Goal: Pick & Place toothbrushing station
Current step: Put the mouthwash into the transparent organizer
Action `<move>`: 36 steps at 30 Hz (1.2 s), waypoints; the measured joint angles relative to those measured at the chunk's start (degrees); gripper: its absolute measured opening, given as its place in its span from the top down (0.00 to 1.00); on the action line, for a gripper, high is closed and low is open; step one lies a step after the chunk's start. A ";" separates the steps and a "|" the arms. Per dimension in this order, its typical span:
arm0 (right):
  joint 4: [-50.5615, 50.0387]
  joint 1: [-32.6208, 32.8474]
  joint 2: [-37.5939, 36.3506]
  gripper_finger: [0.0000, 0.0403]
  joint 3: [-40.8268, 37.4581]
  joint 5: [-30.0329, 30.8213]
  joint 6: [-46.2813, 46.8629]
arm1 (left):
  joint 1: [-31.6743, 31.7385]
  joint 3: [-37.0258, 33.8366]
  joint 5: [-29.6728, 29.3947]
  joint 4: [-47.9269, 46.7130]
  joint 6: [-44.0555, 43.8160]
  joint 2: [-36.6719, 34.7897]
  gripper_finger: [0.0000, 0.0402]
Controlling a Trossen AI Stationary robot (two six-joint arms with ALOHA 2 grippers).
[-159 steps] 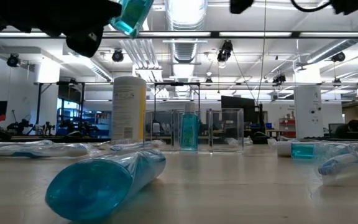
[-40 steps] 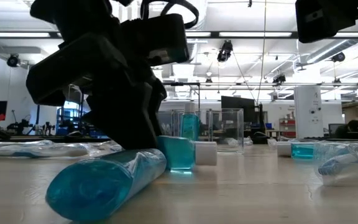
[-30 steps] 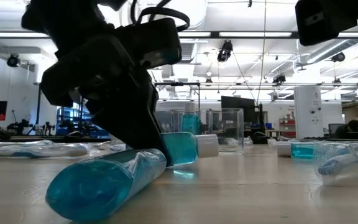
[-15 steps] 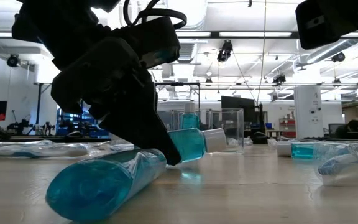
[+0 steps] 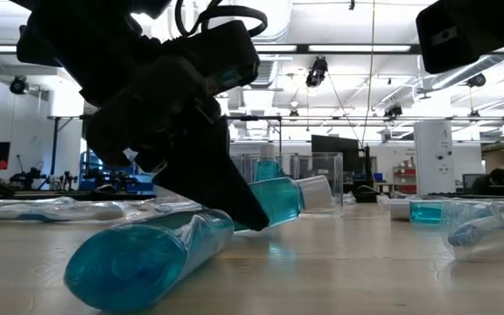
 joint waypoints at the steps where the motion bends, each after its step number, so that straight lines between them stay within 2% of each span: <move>1: -0.01 0.00 0.00 0.55 0.00 0.00 0.00 | -0.04 -0.02 -0.13 0.00 0.20 -0.49 0.84; 24: 0.02 0.00 0.00 0.55 0.00 0.07 -0.22 | -0.19 -0.37 -1.31 0.48 3.45 -3.78 0.84; 36: 0.17 0.00 -0.09 0.55 0.07 0.69 -1.77 | -0.17 -0.15 -2.34 2.98 6.49 -8.38 0.84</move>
